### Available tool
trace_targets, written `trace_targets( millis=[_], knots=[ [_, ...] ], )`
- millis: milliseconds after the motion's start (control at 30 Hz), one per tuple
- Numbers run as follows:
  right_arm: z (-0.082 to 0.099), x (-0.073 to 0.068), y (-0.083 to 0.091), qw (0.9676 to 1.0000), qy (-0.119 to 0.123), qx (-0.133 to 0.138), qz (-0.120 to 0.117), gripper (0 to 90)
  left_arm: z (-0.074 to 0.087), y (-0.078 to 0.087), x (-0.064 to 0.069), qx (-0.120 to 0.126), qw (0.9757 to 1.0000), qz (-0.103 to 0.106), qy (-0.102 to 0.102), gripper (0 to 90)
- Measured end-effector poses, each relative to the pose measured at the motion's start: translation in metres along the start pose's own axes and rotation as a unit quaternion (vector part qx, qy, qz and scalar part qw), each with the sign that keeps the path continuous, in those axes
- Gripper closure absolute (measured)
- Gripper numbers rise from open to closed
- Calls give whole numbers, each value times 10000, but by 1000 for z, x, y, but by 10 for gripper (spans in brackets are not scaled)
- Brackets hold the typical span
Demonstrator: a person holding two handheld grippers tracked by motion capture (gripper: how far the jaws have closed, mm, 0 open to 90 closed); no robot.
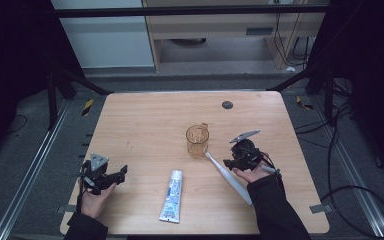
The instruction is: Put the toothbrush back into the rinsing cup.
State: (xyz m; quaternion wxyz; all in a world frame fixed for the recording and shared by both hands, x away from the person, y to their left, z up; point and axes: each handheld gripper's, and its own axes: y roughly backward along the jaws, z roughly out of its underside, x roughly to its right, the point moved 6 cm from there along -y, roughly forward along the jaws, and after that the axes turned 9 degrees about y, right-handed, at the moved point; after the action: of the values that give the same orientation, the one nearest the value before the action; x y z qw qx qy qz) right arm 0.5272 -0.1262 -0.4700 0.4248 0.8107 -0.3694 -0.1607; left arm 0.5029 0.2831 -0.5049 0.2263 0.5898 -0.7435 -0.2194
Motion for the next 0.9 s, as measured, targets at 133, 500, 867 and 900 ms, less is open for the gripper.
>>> trace_targets(
  millis=[133, 500, 867, 900],
  knots=[
    [-1, -2, -8, 9999, 89, -126, -38, 565, 0, -1, 0, -14, 10000, -4, -12, 216],
    [5, -10, -27, 9976, 265, -596, -243, 567, 1, -1, 0, -41, 10000, -16, -33, 217],
    [11, -12, -35, 9956, 267, -834, -326, 570, 1, -2, 1, -72, 10000, -5, -59, 219],
    [11, -12, -35, 9955, 266, -842, -332, 571, 1, -2, 1, -72, 10000, -5, -59, 219]
  ],
)
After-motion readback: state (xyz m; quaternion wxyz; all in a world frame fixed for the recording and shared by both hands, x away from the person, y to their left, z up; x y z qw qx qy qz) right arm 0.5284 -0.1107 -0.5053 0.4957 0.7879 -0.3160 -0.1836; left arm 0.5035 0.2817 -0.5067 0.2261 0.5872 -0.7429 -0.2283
